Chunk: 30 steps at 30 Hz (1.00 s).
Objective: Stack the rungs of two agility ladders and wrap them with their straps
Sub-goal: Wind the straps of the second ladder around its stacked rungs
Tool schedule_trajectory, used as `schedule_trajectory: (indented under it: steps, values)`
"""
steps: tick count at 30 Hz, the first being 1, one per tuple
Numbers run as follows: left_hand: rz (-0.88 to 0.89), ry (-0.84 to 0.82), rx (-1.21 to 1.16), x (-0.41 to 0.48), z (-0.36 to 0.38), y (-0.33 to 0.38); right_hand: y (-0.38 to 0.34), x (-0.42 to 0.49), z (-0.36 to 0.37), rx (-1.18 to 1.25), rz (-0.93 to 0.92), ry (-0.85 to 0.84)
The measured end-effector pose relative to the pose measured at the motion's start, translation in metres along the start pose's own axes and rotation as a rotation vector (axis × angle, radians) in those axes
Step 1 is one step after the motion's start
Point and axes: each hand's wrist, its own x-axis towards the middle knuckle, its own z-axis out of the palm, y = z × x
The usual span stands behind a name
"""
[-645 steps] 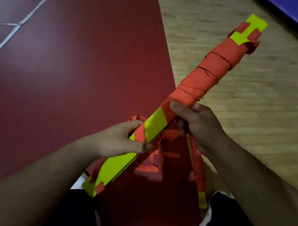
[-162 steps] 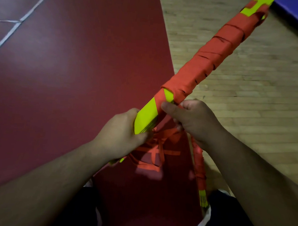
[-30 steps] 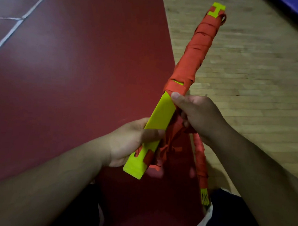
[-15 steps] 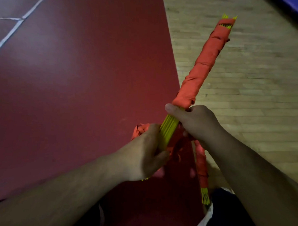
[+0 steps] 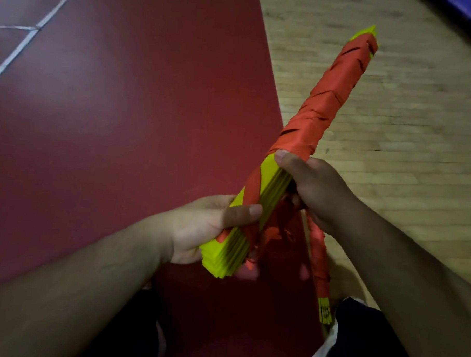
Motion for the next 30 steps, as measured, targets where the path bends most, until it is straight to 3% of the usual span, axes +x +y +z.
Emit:
schedule_trajectory:
  steps: [3, 9, 14, 18, 21, 25, 30]
  values:
    - [0.045, 0.074, 0.093, -0.001, 0.000, 0.004, -0.004, 0.003, -0.009, -0.098, -0.049, -0.061]
    - [0.176, 0.273, 0.454, -0.001, -0.007, 0.005, -0.007, 0.005, -0.023, -0.419, 0.047, -0.131]
    - [0.213, 0.328, 0.702, 0.005, -0.010, 0.002, -0.003, 0.005, -0.025, -0.525, -0.073, -0.119]
    - [0.215, 0.491, 0.999, 0.007, -0.016, 0.002, -0.001, 0.001, -0.019, -0.442, -0.093, -0.144]
    - [0.234, 0.629, 1.280, 0.008, -0.012, -0.009, 0.001, -0.001, -0.008, -0.333, 0.024, -0.023]
    - [0.289, 0.633, 1.260, 0.011, -0.009, -0.014, 0.004, 0.001, -0.001, -0.244, 0.023, 0.118]
    - [0.342, 0.589, 1.233, 0.007, -0.011, -0.007, 0.001, 0.003, -0.001, -0.001, 0.062, 0.072]
